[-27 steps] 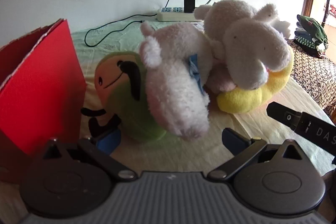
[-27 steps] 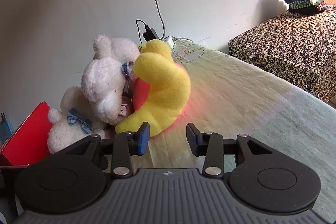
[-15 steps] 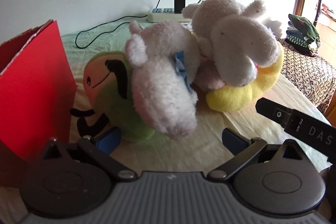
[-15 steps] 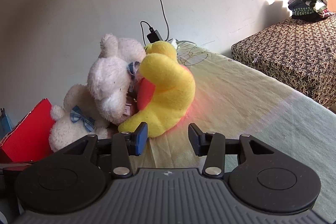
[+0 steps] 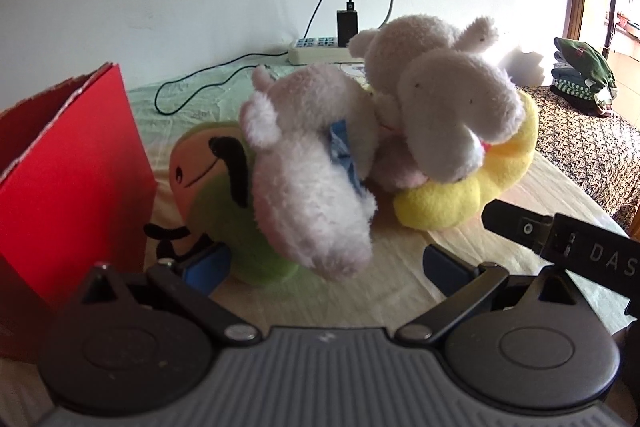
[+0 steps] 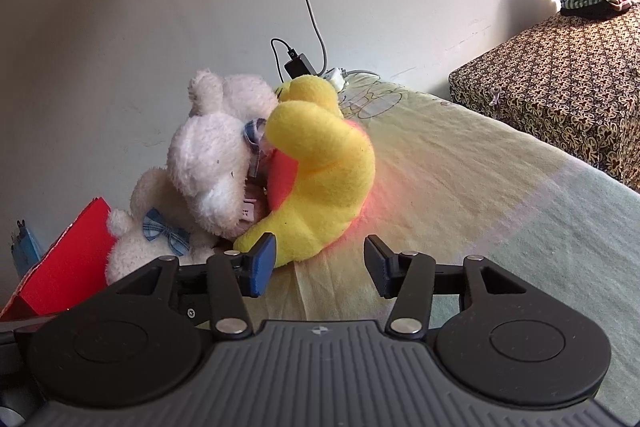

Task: Organize objects
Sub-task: 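Move the right gripper toward the white teddy bear in the plush pile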

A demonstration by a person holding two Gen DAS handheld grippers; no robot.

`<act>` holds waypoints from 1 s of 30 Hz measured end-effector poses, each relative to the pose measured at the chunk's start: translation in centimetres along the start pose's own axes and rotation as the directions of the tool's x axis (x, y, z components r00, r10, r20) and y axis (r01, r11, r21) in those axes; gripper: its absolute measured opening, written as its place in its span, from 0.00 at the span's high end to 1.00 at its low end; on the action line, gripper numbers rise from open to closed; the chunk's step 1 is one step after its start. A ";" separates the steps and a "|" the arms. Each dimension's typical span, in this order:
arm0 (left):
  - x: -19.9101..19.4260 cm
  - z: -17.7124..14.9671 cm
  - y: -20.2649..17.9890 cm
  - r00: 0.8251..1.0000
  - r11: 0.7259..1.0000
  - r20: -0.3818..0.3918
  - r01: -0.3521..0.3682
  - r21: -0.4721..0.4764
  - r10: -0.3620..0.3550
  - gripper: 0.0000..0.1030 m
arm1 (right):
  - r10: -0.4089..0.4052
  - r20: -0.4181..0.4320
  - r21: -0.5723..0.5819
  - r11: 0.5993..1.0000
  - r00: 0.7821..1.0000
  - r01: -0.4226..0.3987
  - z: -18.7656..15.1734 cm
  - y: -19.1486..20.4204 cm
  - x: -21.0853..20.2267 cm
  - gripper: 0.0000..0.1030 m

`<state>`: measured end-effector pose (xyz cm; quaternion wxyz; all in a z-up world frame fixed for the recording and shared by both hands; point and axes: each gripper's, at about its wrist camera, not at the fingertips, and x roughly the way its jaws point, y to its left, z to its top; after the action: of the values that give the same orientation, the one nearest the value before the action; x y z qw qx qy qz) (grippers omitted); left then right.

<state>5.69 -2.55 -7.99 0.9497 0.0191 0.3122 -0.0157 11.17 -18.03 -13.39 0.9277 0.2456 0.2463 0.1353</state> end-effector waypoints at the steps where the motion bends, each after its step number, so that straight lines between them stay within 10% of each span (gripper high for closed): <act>1: -0.3 0.3 0.4 1.000 1.000 -0.010 0.008 -0.001 -0.008 0.01 | 0.004 -0.003 -0.001 1.000 1.000 -0.004 0.1 0.1 0.2 0.49; 16: -1.5 -0.3 -0.7 0.999 0.999 -0.032 -0.017 0.031 0.018 0.02 | 0.037 -0.035 0.008 0.999 0.999 -0.036 -0.5 0.3 0.3 0.48; 30: -1.7 -0.8 0.4 0.981 0.992 -0.148 0.116 -0.051 -0.122 0.01 | -0.011 -0.033 0.015 1.000 0.999 0.012 -0.3 0.5 0.4 0.49</act>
<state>3.84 -2.05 -7.57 0.9209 -0.0186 0.3841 -0.0644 11.28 -17.35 -13.49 0.9224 0.2489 0.2641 0.1321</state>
